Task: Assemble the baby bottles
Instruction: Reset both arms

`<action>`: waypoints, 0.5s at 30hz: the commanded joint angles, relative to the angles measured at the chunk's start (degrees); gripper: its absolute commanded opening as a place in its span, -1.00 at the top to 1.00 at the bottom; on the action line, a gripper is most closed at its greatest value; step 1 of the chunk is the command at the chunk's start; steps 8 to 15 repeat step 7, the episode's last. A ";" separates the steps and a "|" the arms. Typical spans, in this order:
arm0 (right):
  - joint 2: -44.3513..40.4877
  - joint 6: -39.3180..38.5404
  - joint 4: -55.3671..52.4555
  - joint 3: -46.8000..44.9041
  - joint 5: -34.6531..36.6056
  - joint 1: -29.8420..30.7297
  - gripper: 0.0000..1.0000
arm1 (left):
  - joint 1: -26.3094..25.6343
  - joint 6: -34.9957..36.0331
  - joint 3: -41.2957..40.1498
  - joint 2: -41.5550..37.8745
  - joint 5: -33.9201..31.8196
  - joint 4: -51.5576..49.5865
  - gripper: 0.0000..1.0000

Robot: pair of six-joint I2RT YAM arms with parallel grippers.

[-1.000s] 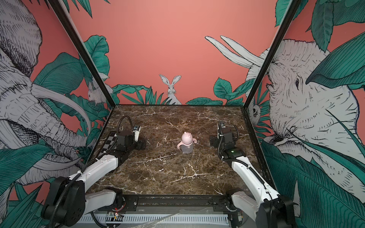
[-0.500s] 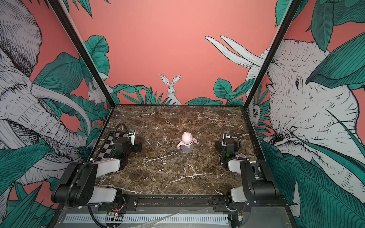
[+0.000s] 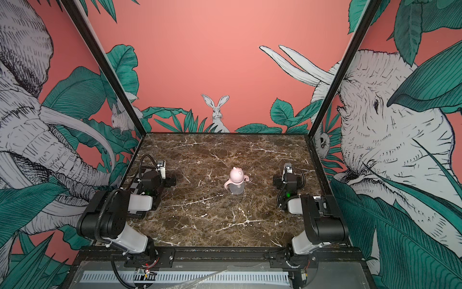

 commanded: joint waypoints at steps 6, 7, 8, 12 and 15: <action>-0.29 0.40 2.12 1.00 -1.16 -0.65 -0.98 | 0.06 -0.76 0.66 -1.48 1.46 0.09 -0.99; -0.30 0.39 2.23 0.95 -1.26 -0.68 -0.98 | 0.04 -0.70 0.66 -1.21 1.32 0.67 -0.99; -0.30 0.39 2.23 0.95 -1.26 -0.68 -0.98 | 0.04 -0.70 0.66 -1.21 1.32 0.67 -0.99; -0.30 0.39 2.23 0.95 -1.26 -0.68 -0.98 | 0.04 -0.70 0.66 -1.21 1.32 0.67 -0.99; -0.30 0.39 2.23 0.95 -1.26 -0.68 -0.98 | 0.04 -0.70 0.66 -1.21 1.32 0.67 -0.99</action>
